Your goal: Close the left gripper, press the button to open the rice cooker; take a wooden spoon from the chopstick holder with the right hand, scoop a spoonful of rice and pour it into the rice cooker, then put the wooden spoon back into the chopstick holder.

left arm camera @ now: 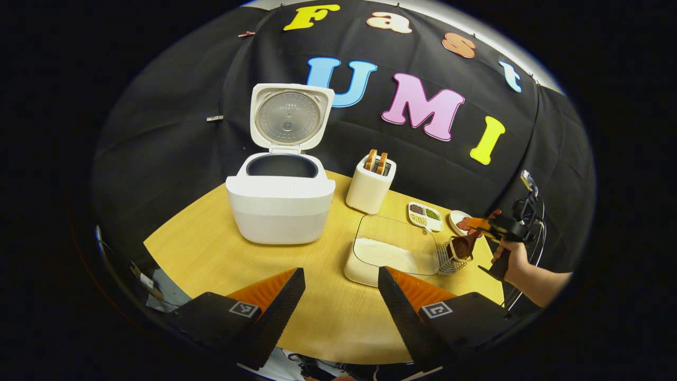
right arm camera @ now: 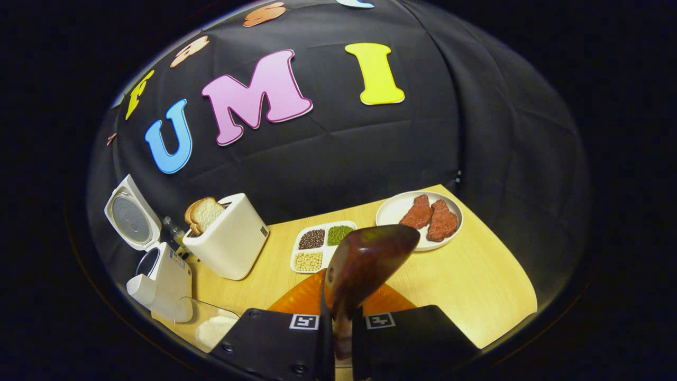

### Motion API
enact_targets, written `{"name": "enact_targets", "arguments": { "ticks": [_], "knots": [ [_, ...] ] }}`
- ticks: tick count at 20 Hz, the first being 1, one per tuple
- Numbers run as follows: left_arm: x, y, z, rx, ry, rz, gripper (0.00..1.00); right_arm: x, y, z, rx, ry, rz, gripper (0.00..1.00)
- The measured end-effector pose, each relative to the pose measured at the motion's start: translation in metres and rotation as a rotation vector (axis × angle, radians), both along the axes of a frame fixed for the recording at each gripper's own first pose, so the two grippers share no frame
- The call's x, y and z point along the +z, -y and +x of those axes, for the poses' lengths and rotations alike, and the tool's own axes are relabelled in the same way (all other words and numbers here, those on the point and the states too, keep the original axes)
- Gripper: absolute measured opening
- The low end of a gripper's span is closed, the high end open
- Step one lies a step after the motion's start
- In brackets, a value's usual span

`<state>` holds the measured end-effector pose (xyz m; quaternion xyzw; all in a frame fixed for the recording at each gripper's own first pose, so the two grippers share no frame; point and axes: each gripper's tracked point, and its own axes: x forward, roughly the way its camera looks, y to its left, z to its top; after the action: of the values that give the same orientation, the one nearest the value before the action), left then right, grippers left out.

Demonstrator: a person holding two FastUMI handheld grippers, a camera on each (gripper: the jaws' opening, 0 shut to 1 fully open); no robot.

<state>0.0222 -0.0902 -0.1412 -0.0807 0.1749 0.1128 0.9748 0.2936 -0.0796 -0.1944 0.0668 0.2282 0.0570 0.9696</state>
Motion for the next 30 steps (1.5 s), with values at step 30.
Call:
{"name": "enact_targets", "arguments": {
  "ticks": [30],
  "knots": [
    [-0.037, -0.159, 0.002, -0.168, -0.055, 0.010, 0.96, -0.033, -0.211, -0.089, 0.180, 0.057, -0.160, 0.17]
  ]
}}
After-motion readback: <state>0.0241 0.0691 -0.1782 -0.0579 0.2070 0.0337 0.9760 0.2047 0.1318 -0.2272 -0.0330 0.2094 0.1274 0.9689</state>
